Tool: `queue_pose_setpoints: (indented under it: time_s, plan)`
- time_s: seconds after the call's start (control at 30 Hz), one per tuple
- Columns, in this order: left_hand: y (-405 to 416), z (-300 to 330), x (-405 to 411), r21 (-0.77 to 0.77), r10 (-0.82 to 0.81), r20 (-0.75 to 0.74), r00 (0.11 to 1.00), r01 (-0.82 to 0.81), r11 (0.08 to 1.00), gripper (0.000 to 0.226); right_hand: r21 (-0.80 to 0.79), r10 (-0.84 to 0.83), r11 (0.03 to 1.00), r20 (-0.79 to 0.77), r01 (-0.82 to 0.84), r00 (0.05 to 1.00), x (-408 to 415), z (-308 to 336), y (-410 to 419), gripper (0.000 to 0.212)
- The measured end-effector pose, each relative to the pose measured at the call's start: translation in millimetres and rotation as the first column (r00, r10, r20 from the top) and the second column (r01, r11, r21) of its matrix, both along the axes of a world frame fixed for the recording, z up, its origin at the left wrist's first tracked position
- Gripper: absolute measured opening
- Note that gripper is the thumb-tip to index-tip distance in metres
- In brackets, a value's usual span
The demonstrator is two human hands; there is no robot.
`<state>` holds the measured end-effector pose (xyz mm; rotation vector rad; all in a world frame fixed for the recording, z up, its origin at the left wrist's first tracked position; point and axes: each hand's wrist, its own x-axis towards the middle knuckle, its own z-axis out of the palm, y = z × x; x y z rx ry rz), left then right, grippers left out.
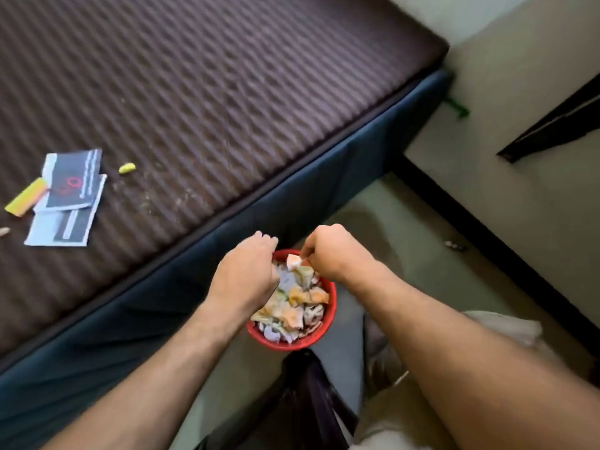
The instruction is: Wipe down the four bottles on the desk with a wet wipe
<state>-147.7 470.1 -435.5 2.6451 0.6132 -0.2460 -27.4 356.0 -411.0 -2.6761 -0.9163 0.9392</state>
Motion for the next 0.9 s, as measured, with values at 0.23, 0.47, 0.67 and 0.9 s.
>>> queue_pose_setpoints:
  time_s: [0.23, 0.47, 0.67, 0.9]
  plan:
    - [0.7, -65.3, -23.5, -0.077, 0.022, -0.167, 0.986, -0.035, 0.996, 0.049, -0.124, 0.081, 0.988, -0.123, -0.097, 0.989, -3.3, -81.3, 19.9, 0.020]
    - [0.7, -88.8, -21.9, -0.155, 0.041, -0.206, 0.978, -0.074, 0.985, 0.055, -0.215, 0.200, 0.935, -0.335, -0.282, 0.921, -5.3, -119.6, 32.8, 0.040]
    - [2.5, -89.9, -17.2, -0.103, 0.061, -0.276, 0.959, -0.092, 0.990, 0.048, -0.227, 0.054, 0.966, -0.301, -0.126, 0.952, 3.8, -107.6, 13.6, 0.037]
    - [-4.8, -54.0, -6.4, -0.009, 0.080, -0.260, 0.962, -0.085, 0.996, 0.046, -0.103, 0.096, 0.988, -0.169, -0.114, 0.981, 0.5, -54.4, 10.8, 0.029]
